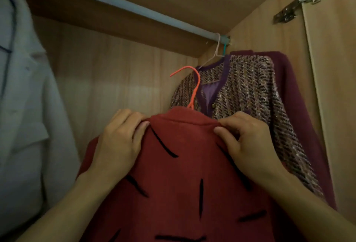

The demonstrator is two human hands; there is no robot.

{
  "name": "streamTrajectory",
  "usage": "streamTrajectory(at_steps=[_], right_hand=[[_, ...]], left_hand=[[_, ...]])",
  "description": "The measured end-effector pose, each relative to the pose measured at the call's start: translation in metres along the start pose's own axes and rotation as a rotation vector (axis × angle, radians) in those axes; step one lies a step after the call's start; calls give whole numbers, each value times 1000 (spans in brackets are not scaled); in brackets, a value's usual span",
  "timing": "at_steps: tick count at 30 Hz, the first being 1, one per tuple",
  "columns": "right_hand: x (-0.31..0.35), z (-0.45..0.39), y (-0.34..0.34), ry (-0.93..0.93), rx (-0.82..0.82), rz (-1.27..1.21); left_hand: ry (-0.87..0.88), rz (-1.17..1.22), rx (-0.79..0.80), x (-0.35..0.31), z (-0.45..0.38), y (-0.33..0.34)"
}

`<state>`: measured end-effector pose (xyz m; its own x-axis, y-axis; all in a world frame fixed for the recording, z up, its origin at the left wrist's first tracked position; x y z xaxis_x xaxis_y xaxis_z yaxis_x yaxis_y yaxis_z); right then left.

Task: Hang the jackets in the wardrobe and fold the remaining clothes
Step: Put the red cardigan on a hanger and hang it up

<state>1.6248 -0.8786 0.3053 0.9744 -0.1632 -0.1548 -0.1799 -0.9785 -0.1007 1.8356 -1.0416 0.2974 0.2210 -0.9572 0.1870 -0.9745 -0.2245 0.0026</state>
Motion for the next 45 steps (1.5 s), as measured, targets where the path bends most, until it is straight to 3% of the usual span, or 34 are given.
streamTrajectory(at_steps=[3,7,15,24,33,36,42,45], right_hand=[[-23,-20,4,-27,17,35],[-47,-46,14,-17,-4,104],[-70,-100,27,-90,-176,145],[-95,-192,50,-137,-187,441],[-102,-268,81,-132,-201,509],[-114,-275,92,-116,-151,541],[-133,-253,123,-47,-25,567],[-141,-232,121,-7,-32,621]], left_hand=[[19,-20,-78,25,-30,14],[58,-17,-67,46,-58,47],[63,12,-217,79,-108,90],[143,-37,-285,120,-199,137],[187,-118,-314,176,-278,181],[221,-191,-248,189,-286,200],[72,-131,-85,197,-248,253],[-15,52,-180,179,-219,276]])
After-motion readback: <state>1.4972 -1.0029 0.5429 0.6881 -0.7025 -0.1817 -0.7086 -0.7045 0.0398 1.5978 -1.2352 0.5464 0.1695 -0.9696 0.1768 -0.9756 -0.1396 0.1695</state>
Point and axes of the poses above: each hand's wrist, its own z-axis away from the middle knuckle, its own y-axis out of the palm, x = y × z, the point moved 3 cm from there along -z, towards the middle knuckle, and after that the axes turned 15 degrees about z, right-handed, at the moved point
